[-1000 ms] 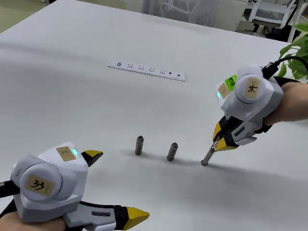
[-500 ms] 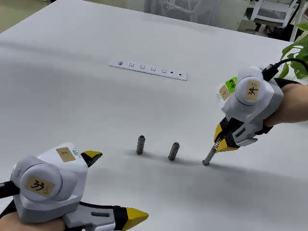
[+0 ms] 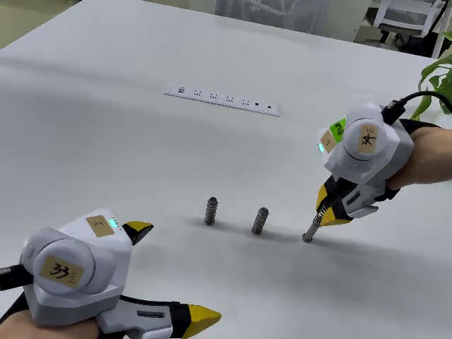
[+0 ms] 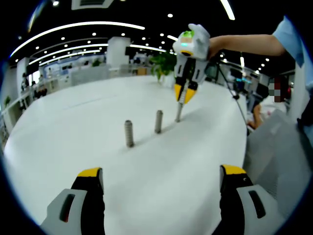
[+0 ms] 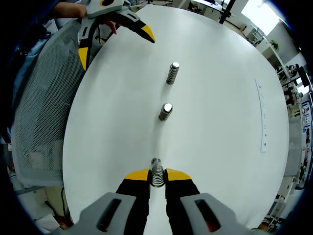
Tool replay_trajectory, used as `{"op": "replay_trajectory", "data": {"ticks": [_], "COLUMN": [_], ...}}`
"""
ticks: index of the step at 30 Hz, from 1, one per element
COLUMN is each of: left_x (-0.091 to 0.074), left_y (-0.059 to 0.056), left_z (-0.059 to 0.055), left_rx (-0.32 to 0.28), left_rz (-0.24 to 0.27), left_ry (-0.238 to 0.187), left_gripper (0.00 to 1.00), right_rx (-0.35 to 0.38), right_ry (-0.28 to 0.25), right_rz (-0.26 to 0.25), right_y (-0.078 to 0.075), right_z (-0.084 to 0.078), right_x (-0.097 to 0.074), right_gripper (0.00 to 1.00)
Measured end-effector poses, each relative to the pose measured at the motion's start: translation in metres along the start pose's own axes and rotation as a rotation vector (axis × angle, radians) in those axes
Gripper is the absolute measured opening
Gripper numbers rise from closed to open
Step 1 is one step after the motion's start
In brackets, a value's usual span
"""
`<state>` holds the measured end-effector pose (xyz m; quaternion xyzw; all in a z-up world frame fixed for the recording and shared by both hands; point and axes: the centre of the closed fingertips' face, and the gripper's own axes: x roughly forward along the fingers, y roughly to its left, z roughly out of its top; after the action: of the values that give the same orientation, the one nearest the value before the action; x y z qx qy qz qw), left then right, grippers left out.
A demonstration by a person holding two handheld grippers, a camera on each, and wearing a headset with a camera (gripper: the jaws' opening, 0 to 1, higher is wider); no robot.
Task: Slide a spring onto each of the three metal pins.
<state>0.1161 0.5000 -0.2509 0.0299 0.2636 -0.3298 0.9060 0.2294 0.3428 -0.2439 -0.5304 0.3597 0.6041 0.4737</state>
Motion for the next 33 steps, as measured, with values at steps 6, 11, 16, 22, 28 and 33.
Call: {"op": "replay_trajectory", "data": {"ticks": [6, 11, 16, 22, 28, 33], "left_x": [0.0, 0.0, 0.002, 0.003, 0.006, 0.008], "left_y": [0.0, 0.002, 0.004, 0.003, 0.002, 0.002], "left_z": [-0.002, -0.004, -0.007, -0.012, -0.012, -0.01], "left_rx": [-0.002, -0.003, -0.008, -0.016, -0.019, -0.018], "left_rz": [-0.008, -0.011, -0.014, -0.02, -0.026, -0.028], "left_ry": [0.009, 0.016, 0.027, 0.037, 0.039, 0.038], "left_gripper": [1.0, 1.0, 1.0, 1.0, 1.0, 1.0], "right_rx": [-0.016, -0.012, -0.013, 0.0, 0.009, 0.011], "right_ry": [0.019, 0.022, 0.023, 0.015, 0.011, 0.008], "right_rz": [0.009, 0.016, 0.024, 0.022, 0.022, 0.022], "right_y": [0.0, 0.0, 0.003, 0.003, 0.004, 0.003], "right_z": [-0.003, -0.004, -0.007, -0.008, -0.008, -0.008], "right_x": [0.011, 0.02, 0.029, 0.036, 0.04, 0.041], "right_gripper": [0.12, 0.12, 0.13, 0.13, 0.13, 0.13]}}
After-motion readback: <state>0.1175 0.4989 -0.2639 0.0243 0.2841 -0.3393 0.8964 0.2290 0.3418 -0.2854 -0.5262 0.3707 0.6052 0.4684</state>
